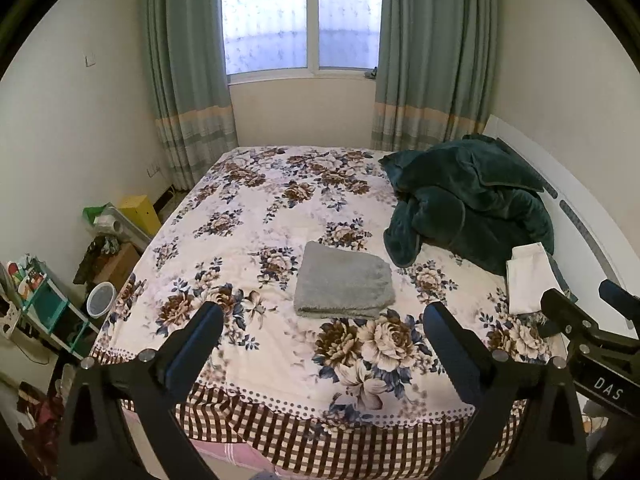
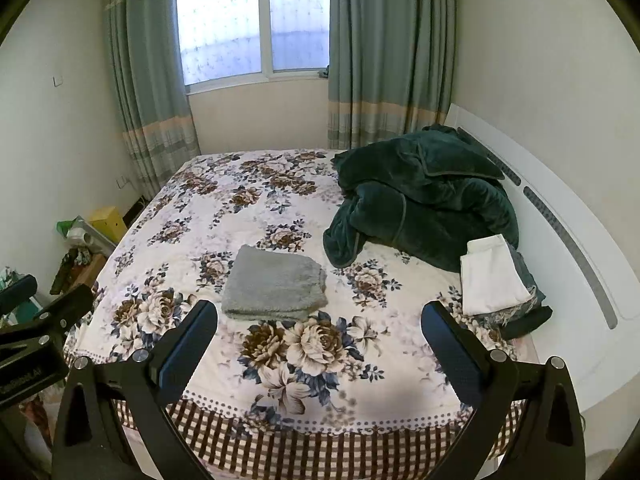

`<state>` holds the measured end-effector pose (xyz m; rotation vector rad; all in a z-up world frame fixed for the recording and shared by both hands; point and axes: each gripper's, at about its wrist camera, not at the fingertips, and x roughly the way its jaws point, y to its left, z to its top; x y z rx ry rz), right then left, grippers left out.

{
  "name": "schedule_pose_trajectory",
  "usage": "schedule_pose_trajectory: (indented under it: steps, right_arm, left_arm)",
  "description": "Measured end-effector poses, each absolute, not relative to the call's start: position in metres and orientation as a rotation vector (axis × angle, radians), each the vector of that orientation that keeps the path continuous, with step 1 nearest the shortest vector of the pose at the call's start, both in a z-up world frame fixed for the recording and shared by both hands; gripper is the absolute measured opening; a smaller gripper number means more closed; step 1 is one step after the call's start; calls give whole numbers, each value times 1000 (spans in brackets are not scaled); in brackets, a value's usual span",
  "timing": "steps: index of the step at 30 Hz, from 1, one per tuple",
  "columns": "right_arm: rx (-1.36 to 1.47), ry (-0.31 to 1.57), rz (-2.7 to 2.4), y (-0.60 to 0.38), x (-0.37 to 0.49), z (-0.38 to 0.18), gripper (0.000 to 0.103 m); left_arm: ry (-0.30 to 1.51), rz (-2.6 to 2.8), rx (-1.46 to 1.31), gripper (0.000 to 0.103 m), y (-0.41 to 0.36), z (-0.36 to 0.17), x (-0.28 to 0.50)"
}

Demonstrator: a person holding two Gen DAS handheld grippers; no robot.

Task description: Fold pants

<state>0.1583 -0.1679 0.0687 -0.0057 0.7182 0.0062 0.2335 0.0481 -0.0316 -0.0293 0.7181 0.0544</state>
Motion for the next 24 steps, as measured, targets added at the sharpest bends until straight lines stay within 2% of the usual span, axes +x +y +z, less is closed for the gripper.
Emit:
schedule_pose_trajectory:
  steps: [24]
  right_arm:
    - [-4, 724, 20, -163, 159, 76, 103]
  left_arm:
    - [720, 63, -36, 102, 52, -27, 226]
